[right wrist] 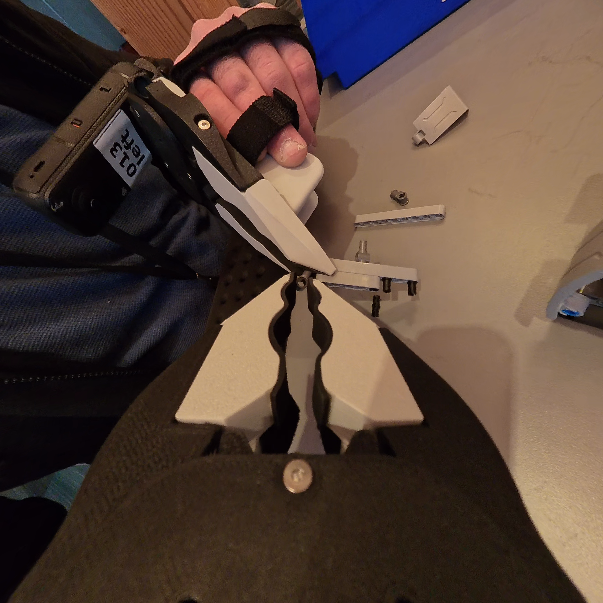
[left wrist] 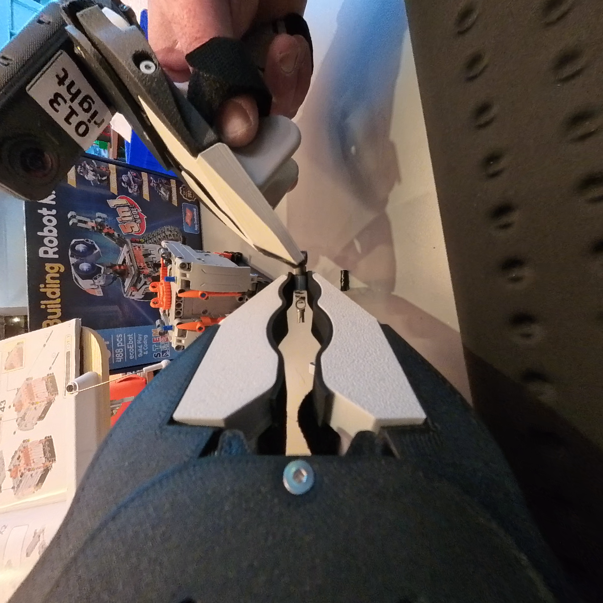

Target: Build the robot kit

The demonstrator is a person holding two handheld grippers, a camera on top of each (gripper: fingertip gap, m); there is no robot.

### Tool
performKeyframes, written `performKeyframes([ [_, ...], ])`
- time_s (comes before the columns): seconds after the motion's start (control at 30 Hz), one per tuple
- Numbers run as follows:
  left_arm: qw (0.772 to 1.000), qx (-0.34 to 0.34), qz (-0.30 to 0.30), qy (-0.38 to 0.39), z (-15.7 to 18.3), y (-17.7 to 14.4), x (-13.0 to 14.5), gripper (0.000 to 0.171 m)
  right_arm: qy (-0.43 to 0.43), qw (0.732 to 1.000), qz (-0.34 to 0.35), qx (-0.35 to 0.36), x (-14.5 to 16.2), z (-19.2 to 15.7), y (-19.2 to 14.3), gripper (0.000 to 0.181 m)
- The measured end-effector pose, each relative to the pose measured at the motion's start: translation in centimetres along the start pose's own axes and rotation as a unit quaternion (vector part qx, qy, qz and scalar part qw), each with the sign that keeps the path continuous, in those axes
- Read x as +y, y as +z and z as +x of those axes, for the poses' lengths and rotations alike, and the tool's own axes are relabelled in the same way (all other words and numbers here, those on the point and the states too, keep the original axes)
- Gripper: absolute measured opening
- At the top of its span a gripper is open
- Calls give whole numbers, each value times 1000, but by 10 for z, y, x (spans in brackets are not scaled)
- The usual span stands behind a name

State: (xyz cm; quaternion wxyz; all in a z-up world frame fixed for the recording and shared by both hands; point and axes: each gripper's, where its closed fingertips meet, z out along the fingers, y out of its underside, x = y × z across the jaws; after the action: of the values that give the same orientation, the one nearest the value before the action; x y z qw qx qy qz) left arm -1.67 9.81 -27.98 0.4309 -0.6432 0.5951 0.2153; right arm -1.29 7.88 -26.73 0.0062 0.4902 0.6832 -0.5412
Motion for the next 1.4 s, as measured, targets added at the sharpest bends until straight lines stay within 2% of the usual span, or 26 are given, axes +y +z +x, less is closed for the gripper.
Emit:
performKeyframes([
  [0.37,1000,4,-4,-8,1,1,2,5,11,1000,8,-7,-2,1,2,2],
  [0.57,998,-5,15,-53,-12,-2,3,5,6,999,45,7,-14,2,-5,3],
  [0.87,997,-7,22,-68,-16,-3,3,5,7,998,55,5,-17,1,-8,3],
  [1.17,997,8,19,-76,-12,-1,6,5,7,999,45,24,-15,5,-5,4],
  [1.4,991,24,27,-129,-16,1,9,5,2,997,54,56,-19,10,-8,4],
])
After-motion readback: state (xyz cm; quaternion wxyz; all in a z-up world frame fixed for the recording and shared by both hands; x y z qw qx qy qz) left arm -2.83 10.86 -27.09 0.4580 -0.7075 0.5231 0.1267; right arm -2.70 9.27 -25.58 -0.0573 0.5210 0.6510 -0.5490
